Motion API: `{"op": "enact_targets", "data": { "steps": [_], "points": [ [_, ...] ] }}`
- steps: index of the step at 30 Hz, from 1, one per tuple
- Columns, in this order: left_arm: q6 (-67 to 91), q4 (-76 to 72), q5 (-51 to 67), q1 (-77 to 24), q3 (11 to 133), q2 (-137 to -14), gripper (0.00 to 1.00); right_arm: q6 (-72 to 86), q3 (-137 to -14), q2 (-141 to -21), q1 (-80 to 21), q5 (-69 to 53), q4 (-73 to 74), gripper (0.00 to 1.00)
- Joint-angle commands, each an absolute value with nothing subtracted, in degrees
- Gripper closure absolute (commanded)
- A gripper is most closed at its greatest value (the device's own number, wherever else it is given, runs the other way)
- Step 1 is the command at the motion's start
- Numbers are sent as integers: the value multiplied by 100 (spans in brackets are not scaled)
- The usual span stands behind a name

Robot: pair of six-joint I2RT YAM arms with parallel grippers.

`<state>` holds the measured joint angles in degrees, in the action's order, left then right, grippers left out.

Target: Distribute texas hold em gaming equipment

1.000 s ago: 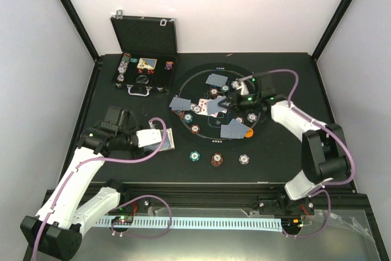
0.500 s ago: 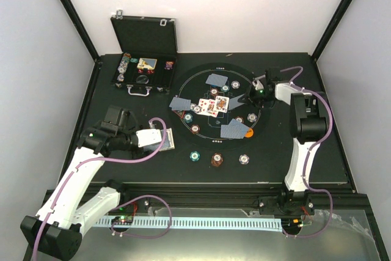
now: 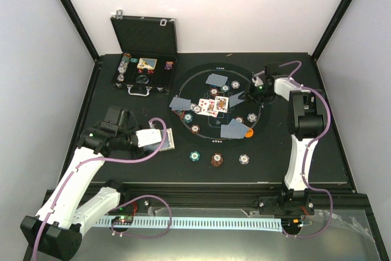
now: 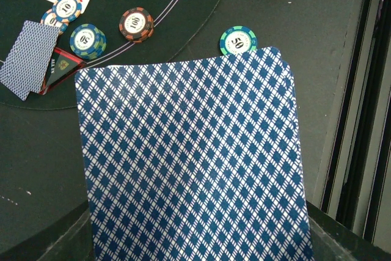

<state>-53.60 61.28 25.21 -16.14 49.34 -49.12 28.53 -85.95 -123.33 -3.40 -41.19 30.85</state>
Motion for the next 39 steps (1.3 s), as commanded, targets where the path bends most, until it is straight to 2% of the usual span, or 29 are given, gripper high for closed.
{"op": "enact_targets", "data": {
  "steps": [1, 8, 16, 23, 30, 35, 39],
  "points": [
    [-5406, 6237, 2503, -1626, 5056, -4854, 65, 2788, -8737, -12295, -315, -4247, 3176, 96],
    [-5426, 6258, 2499, -1626, 5037, -4824, 65, 2697, -8758, -11963, -316, -4000, 3377, 97],
    [-5414, 6266, 2504, -1627, 5037, -4806, 65, 2866, -8501, -11887, -316, -4362, 2958, 98],
    [-5408, 6249, 2509, -1626, 5056, -4842, 65, 2972, -8585, -12271, -355, -4738, 2752, 98],
    [-5415, 6248, 2505, -1627, 5066, -4852, 65, 2923, -8719, -12551, -382, -4612, 2845, 97],
    [-5415, 6249, 2523, -1626, 5080, -4869, 65, 2723, -8937, -12635, -428, -3971, 3313, 78],
    [-5416, 6261, 2537, -1626, 5097, -4861, 65, 2574, -9070, -12444, -455, -3205, 3747, 58]
  ]
}}
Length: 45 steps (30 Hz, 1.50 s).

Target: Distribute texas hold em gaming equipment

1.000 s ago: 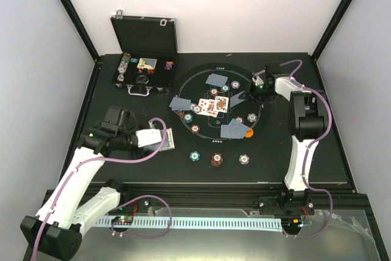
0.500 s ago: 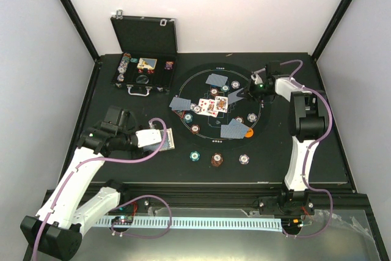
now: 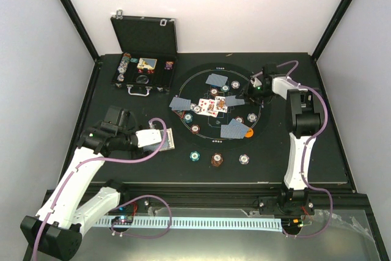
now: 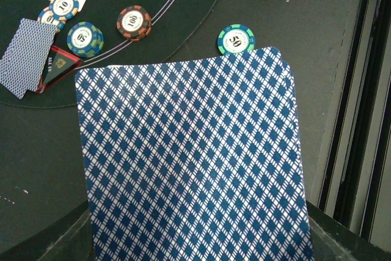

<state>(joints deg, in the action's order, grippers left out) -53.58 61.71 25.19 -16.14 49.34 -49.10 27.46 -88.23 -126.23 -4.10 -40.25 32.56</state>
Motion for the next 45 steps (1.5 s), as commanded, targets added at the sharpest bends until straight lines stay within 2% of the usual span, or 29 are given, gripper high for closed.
{"op": "enact_targets", "data": {
  "steps": [1, 7, 10, 14, 18, 24, 28, 31, 45],
  "points": [
    [-5422, 6265, 2533, -1626, 5105, -4860, 65, 2541, -9089, -12335, -457, -2966, 3841, 56],
    [-5432, 6260, 2582, -1626, 5156, -4891, 65, 2389, -9133, -11753, -495, -1698, 4317, 45],
    [-5414, 6249, 2630, -1625, 5178, -4927, 65, 2396, -8968, -11306, -588, -1446, 4329, 37],
    [-5381, 6245, 2669, -1630, 5218, -4990, 65, 2706, -8414, -10498, -917, -2231, 3825, 28],
    [-5361, 6223, 2712, -1626, 5245, -5001, 65, 3127, -7839, -9845, -1790, -3154, 3198, 17],
    [-5353, 6210, 2719, -1626, 5248, -5010, 65, 4261, -6964, -9164, -3217, -4252, 1550, 8],
    [-5335, 6174, 2742, -1626, 5247, -5019, 65, 4999, -6734, -9166, -4310, -4650, 560, 6],
    [-5337, 6175, 2742, -1626, 5234, -5019, 65, 5057, -6780, -9325, -4647, -4669, 463, 7],
    [-5331, 6196, 2741, -1625, 5277, -5001, 65, 4830, -6870, -9800, -5122, -4511, 742, 10]
  ]
}}
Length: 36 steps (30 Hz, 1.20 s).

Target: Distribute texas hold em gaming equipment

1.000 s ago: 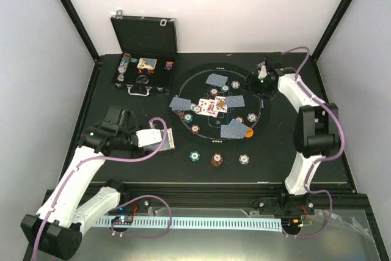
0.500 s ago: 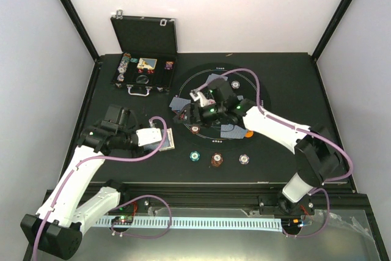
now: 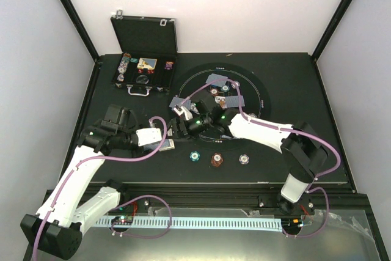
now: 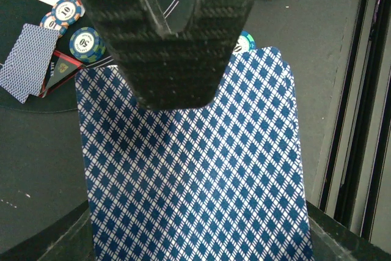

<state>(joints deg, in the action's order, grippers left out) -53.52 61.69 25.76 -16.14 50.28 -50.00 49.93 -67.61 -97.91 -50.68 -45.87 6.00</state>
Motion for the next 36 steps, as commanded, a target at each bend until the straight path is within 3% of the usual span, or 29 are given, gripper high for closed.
{"op": "enact_targets", "data": {
  "steps": [1, 12, 24, 36],
  "points": [
    [-5327, 6196, 2742, -1626, 5274, -5001, 65, 4797, -6876, -9806, -5124, -4477, 803, 10],
    [-5304, 6169, 2792, -1626, 5278, -4995, 65, 5394, -6963, -10324, -5451, -4912, -153, 11],
    [-5317, 6213, 2773, -1626, 5278, -4940, 65, 6166, -6925, -10739, -5443, -4687, -798, 25],
    [-5342, 6223, 2727, -1626, 5256, -4917, 65, 5592, -6624, -10498, -5083, -4284, -27, 37]
  ]
}}
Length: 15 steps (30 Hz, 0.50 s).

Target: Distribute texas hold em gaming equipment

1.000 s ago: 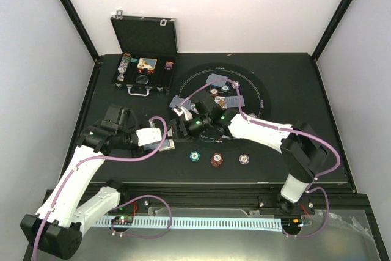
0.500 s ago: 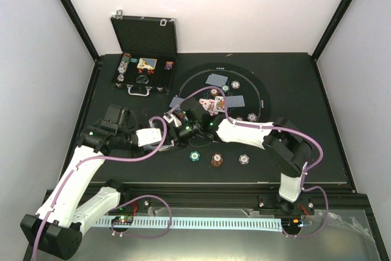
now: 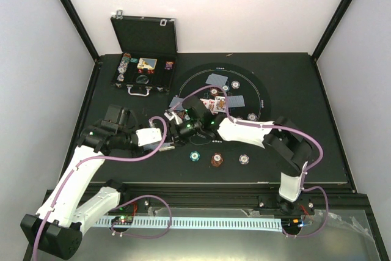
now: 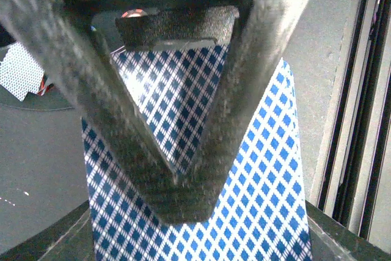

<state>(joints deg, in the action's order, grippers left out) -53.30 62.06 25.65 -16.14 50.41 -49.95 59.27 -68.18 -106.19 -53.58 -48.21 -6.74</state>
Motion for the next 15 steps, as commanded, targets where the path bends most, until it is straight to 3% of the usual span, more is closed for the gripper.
{"op": "enact_targets", "data": {
  "steps": [1, 10, 15],
  "points": [
    [-5341, 6222, 2729, -1626, 5256, -4921, 65, 5491, -6596, -10456, -5059, -4261, 73, 38],
    [-5326, 6201, 2754, -1626, 5265, -4974, 65, 5364, -6398, -10111, -4896, -4268, 166, 46],
    [-5326, 6205, 2760, -1626, 5265, -4966, 65, 5406, -6407, -9883, -4851, -4315, 156, 56]
  ]
}}
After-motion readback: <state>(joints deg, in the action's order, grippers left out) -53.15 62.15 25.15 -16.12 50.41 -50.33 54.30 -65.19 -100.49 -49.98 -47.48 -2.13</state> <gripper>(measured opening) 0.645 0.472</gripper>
